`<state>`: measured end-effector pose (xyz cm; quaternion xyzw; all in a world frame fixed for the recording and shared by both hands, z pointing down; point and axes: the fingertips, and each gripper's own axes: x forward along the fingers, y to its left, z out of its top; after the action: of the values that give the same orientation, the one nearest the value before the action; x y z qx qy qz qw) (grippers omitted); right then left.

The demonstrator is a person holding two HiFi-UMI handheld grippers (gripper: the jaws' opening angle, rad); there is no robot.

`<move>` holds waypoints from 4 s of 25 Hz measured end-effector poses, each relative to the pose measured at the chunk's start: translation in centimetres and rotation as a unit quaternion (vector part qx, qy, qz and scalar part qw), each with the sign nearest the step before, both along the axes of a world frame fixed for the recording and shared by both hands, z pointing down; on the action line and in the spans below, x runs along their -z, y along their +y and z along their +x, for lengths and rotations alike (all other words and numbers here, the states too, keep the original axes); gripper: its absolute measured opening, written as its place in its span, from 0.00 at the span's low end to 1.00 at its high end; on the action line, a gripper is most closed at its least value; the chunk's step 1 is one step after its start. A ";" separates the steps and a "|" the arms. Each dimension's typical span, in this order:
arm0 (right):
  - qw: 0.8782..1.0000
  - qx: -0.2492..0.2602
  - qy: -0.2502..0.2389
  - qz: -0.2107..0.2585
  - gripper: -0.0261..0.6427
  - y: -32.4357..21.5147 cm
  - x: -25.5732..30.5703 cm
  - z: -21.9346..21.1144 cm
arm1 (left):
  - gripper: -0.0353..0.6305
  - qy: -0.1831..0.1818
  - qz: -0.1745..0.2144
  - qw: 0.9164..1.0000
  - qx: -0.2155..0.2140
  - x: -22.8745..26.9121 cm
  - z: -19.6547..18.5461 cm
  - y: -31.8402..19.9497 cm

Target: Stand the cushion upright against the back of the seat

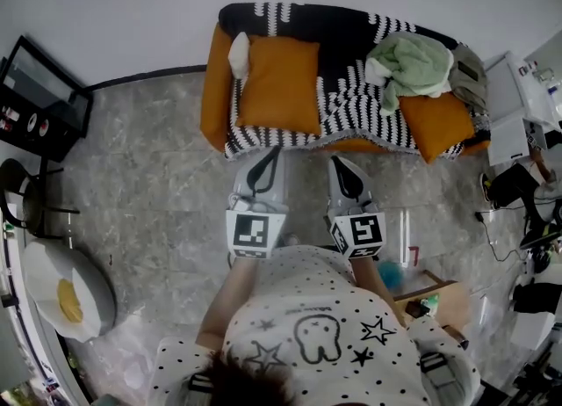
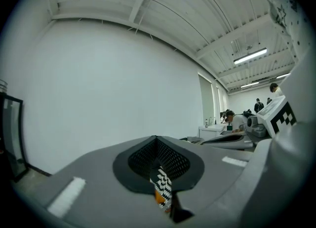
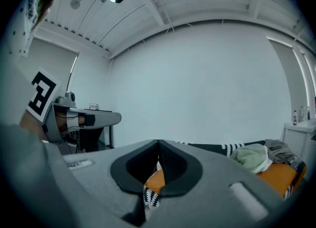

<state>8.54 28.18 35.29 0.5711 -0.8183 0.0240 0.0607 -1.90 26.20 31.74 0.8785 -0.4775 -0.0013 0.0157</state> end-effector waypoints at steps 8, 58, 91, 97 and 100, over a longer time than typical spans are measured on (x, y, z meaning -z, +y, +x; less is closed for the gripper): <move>1.000 0.008 0.001 -0.004 0.04 -4.1 0.0 -3.3 | 0.03 0.002 -0.005 1.000 -0.019 0.0 -1.8 -4.0; 0.997 0.074 -0.008 -0.017 0.04 -25.8 -1.2 0.0 | 0.04 0.008 -0.028 0.997 0.074 -1.1 0.5 -24.4; 1.000 -0.020 -0.001 -0.021 0.04 -40.6 -0.6 -2.0 | 0.04 0.006 -0.027 0.999 -0.029 -0.4 -0.7 -41.8; 0.999 -0.034 -0.001 -0.026 0.04 -41.2 -1.1 -1.9 | 0.04 0.011 -0.024 0.999 -0.032 -0.5 -1.2 -42.8; 0.999 -0.029 -0.001 -0.032 0.04 -41.6 -1.3 -2.3 | 0.04 0.008 -0.033 0.999 -0.028 -1.1 -1.6 -43.0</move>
<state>6.22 -13.39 36.59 0.5921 -0.8004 0.0524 0.0778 -3.47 -16.80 32.88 0.8906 -0.4522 0.0076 0.0486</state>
